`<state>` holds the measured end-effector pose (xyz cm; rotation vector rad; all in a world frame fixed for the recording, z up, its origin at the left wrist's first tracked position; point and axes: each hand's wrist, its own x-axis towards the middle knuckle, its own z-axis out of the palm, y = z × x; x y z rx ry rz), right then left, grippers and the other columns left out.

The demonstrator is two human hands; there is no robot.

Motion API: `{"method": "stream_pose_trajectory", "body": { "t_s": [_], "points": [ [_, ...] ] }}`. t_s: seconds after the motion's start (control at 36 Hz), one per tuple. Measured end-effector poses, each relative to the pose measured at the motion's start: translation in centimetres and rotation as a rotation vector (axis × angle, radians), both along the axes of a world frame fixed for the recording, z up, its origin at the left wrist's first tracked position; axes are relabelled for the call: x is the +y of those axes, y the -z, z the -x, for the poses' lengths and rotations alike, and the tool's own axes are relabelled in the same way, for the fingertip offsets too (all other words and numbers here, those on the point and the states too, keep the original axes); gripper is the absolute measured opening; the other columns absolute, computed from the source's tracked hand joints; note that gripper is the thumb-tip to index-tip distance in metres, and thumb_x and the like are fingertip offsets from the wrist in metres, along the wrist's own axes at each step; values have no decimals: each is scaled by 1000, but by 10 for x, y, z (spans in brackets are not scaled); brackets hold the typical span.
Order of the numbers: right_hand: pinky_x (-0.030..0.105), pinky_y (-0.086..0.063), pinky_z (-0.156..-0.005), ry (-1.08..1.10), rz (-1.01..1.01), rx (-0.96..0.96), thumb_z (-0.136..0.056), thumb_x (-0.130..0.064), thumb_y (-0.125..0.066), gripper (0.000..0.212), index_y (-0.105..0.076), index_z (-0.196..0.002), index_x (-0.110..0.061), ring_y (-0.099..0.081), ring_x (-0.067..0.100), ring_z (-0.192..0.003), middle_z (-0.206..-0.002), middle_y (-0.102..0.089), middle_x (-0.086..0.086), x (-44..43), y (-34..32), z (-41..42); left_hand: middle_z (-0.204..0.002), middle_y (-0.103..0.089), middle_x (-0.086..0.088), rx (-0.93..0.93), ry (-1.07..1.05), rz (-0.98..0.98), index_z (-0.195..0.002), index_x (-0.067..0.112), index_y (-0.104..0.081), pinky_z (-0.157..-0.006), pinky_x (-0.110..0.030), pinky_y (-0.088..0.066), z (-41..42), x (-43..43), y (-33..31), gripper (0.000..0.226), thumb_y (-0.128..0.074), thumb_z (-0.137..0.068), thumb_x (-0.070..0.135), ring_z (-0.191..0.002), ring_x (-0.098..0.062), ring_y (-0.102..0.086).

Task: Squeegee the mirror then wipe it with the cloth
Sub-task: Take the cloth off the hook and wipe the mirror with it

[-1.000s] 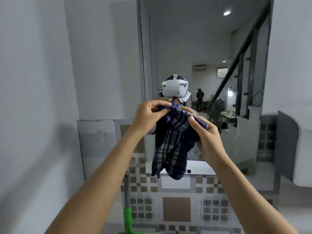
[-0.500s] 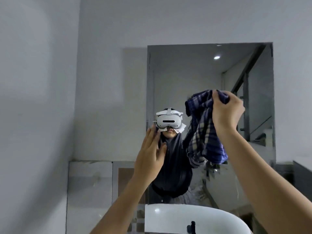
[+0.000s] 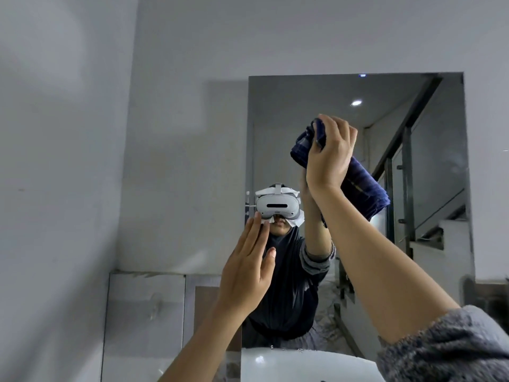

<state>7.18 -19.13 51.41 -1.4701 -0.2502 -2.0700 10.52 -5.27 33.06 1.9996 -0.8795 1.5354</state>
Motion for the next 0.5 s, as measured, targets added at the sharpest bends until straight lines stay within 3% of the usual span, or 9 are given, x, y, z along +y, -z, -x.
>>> {"method": "stream_pose_trajectory", "body": {
  "t_s": [0.08, 0.17, 0.25, 0.36, 0.5],
  "points": [
    [37, -40, -89, 166, 107, 85, -82, -2, -54, 35, -57, -116, -7, -47, 28, -106, -114, -58, 9, 3, 9, -6, -154, -20, -4, -6, -13, -6, -144, 11, -28, -113, -25, -26, -2, -1, 1, 54, -45, -95, 26, -143, -14, -14],
    [39, -38, -91, 274, 202, 131, -89, -22, -49, 33, -52, -118, -7, -48, 29, -105, -116, -55, 10, 5, 20, -10, -155, -18, -4, -6, -18, -4, -144, 11, -26, -115, -23, -20, -3, -3, 2, 55, -45, -95, 25, -144, -15, -12],
    [37, -31, -97, 283, 255, 141, -90, -39, -43, 47, -47, -123, -6, -46, 27, -110, -120, -54, 11, 6, 27, -9, -155, -17, -5, -6, -21, -8, -144, 10, -25, -115, -26, -20, -3, -4, 2, 56, -46, -95, 24, -144, -15, -11],
    [41, -27, -107, 280, 309, 160, -91, -33, -40, 48, -41, -129, -3, -43, 29, -116, -125, -52, 12, 4, 35, -8, -155, -15, -5, 8, -33, -20, -145, 9, -24, -116, -29, -19, -2, -3, 2, 56, -46, -95, 24, -144, -15, -9],
    [42, -16, -115, 279, 360, 213, -93, -20, -44, 42, -41, -129, 3, -42, 33, -123, -127, -51, 18, 4, 52, -10, -157, -8, -1, 35, -46, -37, -147, 14, -16, -117, -22, -8, 3, -2, 2, 56, -40, -98, 27, -144, -11, -1]
  ]
}}
